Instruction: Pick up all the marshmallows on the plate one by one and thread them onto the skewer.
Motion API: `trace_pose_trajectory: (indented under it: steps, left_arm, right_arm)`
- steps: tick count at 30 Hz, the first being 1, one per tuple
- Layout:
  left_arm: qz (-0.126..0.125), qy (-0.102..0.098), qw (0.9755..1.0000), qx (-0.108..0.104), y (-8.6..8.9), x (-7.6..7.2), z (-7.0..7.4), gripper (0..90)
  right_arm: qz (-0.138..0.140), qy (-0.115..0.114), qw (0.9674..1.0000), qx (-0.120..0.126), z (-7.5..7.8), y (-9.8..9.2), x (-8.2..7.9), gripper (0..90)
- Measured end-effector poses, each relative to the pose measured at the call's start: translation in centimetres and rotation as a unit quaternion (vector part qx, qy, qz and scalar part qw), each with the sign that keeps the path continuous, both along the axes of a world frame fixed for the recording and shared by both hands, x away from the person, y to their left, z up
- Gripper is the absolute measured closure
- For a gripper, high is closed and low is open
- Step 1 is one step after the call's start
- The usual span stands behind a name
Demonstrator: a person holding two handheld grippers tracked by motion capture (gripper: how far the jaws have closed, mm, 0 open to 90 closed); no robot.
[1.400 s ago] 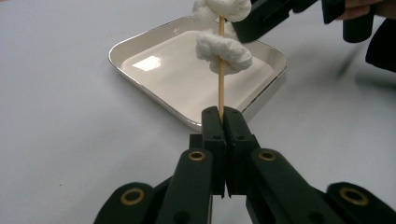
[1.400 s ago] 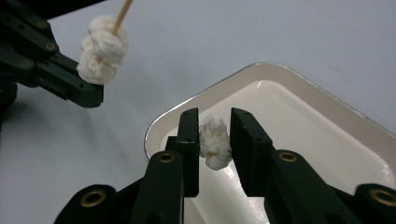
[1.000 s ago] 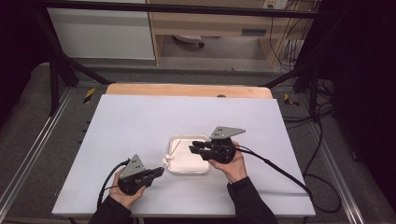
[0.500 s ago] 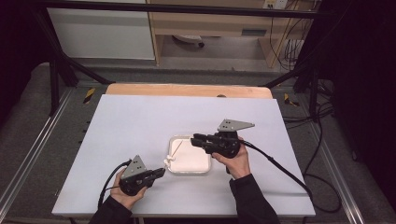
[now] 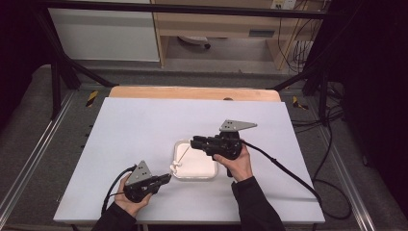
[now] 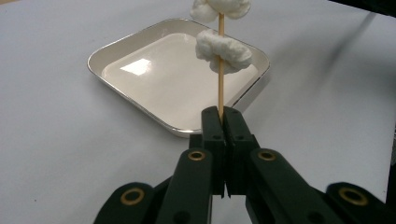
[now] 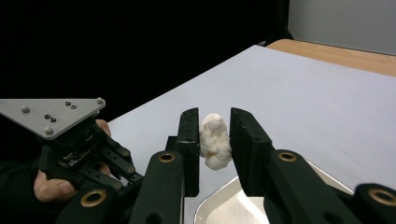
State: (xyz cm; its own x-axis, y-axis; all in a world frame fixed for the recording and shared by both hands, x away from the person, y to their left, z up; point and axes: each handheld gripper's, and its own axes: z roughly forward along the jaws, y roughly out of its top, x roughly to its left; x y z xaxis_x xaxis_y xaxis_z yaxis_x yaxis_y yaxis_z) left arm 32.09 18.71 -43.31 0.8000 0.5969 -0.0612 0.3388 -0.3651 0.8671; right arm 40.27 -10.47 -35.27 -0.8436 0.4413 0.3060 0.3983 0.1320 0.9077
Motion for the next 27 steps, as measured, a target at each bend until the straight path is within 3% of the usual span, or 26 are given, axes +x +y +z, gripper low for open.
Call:
trace_pose_trajectory:
  steps: [14, 27]
  left_arm:
    - [-0.003, -0.004, 1.0000, 0.003, -0.1, -0.1, 0.0, 89.2]
    - [-0.005, -0.001, 0.9997, 0.024, -0.3, -0.1, -0.2, 89.3]
  right_arm:
    - [0.019, 0.021, 0.9996, 0.008, -0.8, 0.5, 0.1, 75.4]
    - [0.040, 0.037, 0.9985, 0.005, -1.5, 1.1, -0.1, 78.7]
